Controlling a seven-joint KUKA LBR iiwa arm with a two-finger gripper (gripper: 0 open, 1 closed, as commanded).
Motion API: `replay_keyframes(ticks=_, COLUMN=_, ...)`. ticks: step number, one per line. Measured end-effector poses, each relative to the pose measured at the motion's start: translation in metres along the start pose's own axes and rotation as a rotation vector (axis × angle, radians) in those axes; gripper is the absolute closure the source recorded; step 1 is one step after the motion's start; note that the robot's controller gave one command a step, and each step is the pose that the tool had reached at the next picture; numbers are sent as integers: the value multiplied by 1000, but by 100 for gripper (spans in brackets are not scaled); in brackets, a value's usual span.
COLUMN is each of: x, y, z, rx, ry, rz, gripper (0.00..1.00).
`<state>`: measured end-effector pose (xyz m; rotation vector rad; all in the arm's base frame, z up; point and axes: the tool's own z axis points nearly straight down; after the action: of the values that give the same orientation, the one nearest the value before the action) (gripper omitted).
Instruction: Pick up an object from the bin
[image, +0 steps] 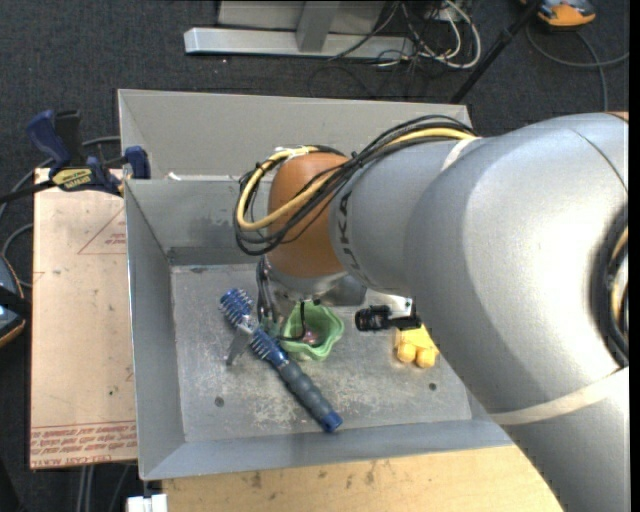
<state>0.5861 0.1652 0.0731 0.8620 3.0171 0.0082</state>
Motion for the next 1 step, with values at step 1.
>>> replay_keyframes(ticks=1, x=-1, y=2, z=-2, rx=2, ry=1, rz=-2, gripper=0)
